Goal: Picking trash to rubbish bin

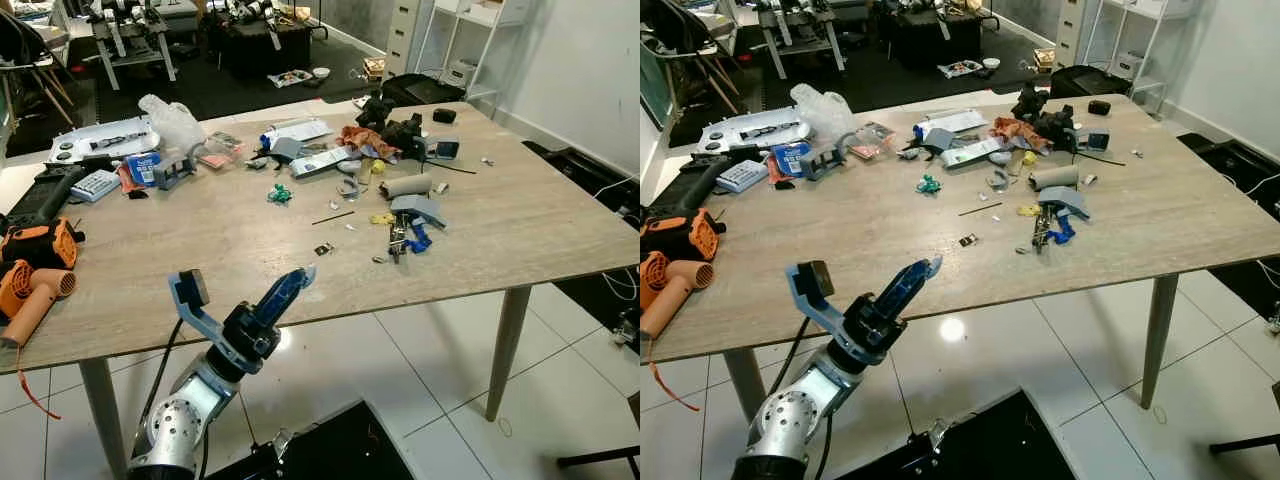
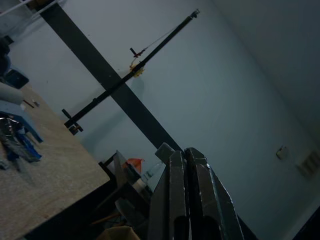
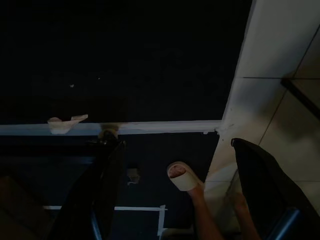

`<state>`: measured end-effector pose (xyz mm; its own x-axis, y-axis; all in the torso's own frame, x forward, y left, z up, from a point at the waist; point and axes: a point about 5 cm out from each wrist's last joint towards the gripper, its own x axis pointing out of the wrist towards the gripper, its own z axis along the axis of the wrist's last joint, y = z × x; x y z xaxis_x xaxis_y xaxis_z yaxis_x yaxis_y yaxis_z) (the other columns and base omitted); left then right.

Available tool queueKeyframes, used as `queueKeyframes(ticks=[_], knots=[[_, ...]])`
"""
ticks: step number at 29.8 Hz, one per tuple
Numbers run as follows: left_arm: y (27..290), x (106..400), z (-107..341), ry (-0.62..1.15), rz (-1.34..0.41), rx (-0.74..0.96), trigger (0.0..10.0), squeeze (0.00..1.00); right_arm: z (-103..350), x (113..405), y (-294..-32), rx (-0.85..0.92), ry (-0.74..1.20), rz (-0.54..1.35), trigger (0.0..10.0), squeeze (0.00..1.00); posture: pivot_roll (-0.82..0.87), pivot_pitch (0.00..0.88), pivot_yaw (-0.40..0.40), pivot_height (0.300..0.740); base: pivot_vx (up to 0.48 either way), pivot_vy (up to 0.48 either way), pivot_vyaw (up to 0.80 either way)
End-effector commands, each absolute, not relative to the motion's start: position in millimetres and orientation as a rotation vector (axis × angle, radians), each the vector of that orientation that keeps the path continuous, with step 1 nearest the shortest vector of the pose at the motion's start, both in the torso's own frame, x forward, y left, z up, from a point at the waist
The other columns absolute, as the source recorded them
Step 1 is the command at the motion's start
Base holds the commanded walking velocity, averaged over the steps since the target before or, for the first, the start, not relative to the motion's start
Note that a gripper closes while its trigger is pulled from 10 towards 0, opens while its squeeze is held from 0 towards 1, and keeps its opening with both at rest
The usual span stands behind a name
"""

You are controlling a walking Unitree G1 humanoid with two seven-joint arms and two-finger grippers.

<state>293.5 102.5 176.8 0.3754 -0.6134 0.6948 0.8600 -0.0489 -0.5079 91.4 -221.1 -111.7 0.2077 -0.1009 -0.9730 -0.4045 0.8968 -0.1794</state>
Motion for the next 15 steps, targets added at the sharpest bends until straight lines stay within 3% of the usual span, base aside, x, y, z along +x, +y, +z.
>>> queueKeyframes(ticks=[1,15], knots=[[97,287,172,-0.265,-1.229,-1.098,10.0,0.0,-108,115,-206,-0.428,1.276,0.244,10.0,0.0,-0.16,0.116,0.056,0.74,0.0,0.0,0.0],[91,282,132,-0.043,-1.072,-0.999,10.0,0.0,-108,116,-205,-0.45,1.29,0.261,10.0,0.0,-0.14,0.099,0.054,0.74,0.0,0.0,0.0]])
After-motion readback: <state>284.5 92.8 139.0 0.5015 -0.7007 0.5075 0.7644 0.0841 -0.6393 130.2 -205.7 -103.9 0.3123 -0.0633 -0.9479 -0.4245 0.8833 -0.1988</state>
